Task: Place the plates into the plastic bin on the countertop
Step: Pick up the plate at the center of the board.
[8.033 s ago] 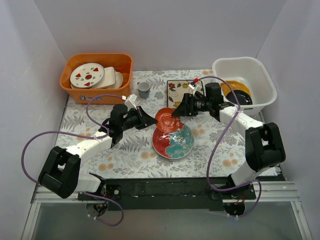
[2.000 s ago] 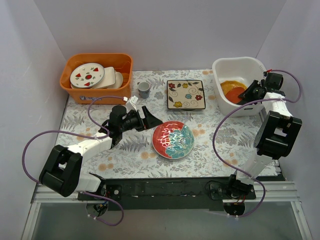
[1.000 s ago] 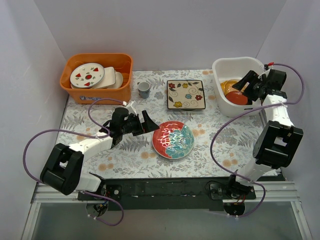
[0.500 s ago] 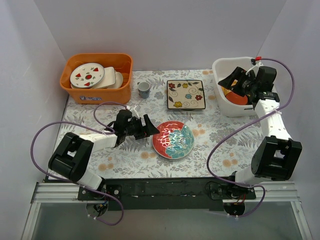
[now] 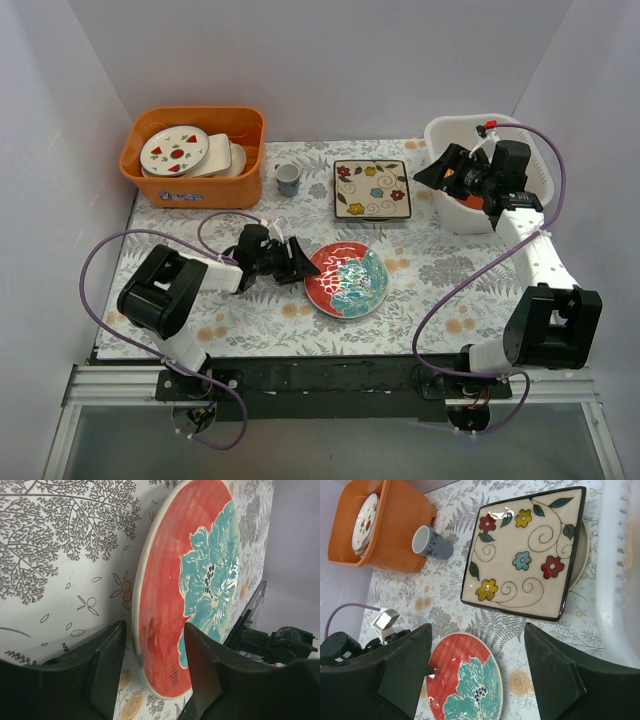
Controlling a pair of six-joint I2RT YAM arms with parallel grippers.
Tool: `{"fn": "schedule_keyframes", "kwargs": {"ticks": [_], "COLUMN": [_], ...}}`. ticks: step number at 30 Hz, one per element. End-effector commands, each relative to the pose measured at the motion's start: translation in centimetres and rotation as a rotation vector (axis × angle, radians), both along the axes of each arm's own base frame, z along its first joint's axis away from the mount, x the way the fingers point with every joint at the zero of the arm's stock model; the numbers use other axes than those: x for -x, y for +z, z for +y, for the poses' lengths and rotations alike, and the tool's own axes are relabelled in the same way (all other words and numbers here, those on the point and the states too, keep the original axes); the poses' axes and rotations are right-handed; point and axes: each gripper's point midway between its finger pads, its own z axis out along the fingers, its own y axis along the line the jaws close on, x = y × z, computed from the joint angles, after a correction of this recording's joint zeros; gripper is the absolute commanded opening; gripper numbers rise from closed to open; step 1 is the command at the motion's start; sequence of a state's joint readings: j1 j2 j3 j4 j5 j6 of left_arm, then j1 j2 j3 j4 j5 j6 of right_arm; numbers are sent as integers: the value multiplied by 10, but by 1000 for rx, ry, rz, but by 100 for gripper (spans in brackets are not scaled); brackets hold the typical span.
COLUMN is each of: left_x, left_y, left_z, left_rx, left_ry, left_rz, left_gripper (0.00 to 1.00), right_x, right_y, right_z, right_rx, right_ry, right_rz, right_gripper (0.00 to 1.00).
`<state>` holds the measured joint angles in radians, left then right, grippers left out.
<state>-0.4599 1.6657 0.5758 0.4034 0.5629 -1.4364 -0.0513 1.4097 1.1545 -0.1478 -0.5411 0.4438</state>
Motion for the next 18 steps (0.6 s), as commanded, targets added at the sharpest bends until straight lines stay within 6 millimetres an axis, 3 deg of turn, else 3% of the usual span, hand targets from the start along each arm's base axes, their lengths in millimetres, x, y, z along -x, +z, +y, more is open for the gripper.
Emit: {"fn": "schedule_keyframes", "kwargs": {"ticks": [1,5,15,18], "left_x": [3,6,11,10], "left_y": [-4,-14,-26,-23], "left_z": [-5,-5,-5,-6], "left_rx": [30,33,39,41], "left_ry": [-28,-36,-42,-42], "left_rz": [6,28,60,52], "left_gripper": [48,40,1,0], "right_x": [-1,-1,3,5], "right_y": [23,20,10,10], "right_z": [9,16,23,24], "right_rx": [-17,-27,-33,-33], "right_ry": [33,52,74,80], "right_rz": [-86,-81,-63,-63], "right_gripper": [80,80,79,79]}}
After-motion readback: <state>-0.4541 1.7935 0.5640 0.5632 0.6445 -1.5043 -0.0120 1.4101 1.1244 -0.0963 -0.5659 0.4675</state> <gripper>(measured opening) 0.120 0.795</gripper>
